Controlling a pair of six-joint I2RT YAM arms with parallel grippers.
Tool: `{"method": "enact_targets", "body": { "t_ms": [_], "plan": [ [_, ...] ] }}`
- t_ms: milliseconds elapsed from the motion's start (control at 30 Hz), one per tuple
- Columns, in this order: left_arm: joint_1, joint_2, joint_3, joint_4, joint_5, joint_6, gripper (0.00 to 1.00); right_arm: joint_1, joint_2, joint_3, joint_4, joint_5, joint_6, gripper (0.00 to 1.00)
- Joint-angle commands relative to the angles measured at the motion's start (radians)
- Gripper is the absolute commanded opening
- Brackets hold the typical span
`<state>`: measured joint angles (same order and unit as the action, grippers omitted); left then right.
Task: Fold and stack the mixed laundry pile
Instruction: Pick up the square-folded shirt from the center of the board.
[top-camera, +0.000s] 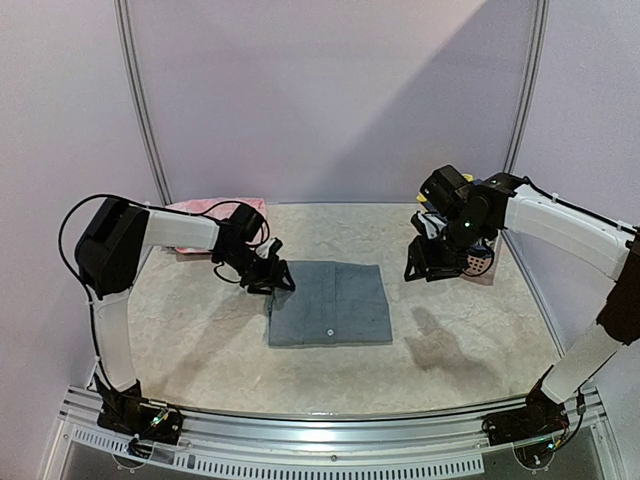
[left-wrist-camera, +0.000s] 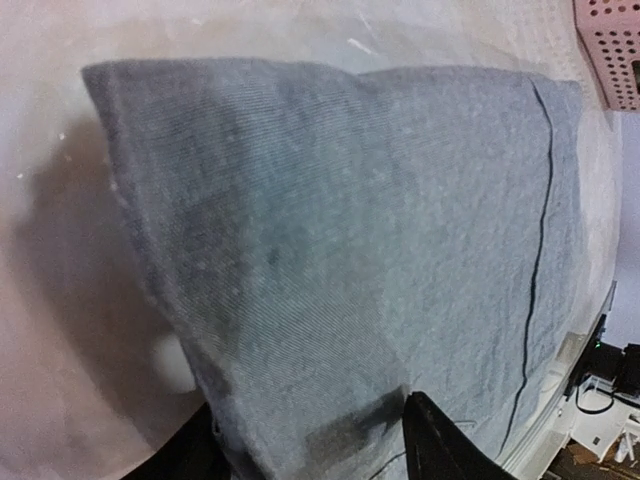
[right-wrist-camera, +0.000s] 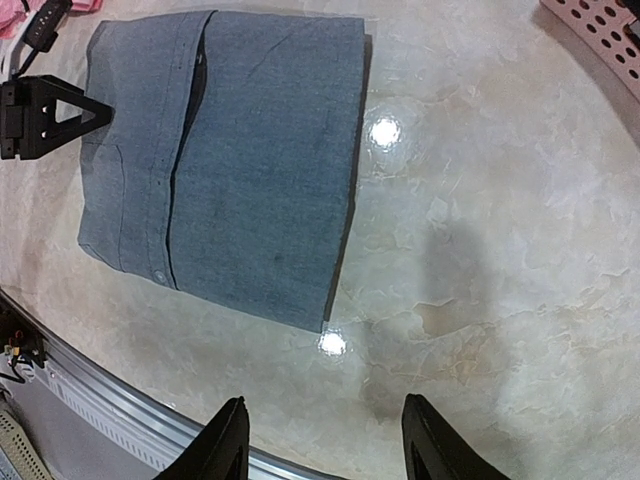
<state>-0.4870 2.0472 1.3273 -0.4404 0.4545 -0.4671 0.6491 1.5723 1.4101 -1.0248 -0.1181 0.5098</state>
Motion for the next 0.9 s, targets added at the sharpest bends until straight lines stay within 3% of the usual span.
{"method": "enact_targets", "body": {
  "t_ms": [0, 300, 533, 867],
  "plan": [
    [-0.042, 0.067, 0.008, 0.046, 0.025, -0.041, 0.53, 0.005, 0.019, 0.007, 0.008, -0.007, -0.003, 0.53],
    [-0.076, 0.076, 0.051, 0.091, 0.054, -0.075, 0.0, 0.006, 0.019, -0.006, 0.01, -0.007, -0.006, 0.53],
    [-0.078, 0.039, 0.076, 0.078, 0.059, -0.081, 0.0, 0.005, 0.005, -0.027, 0.023, -0.007, -0.007, 0.53],
    [-0.076, 0.0, 0.176, -0.125, -0.037, 0.034, 0.0, 0.005, -0.018, -0.054, 0.042, -0.005, -0.006, 0.54]
  ]
}}
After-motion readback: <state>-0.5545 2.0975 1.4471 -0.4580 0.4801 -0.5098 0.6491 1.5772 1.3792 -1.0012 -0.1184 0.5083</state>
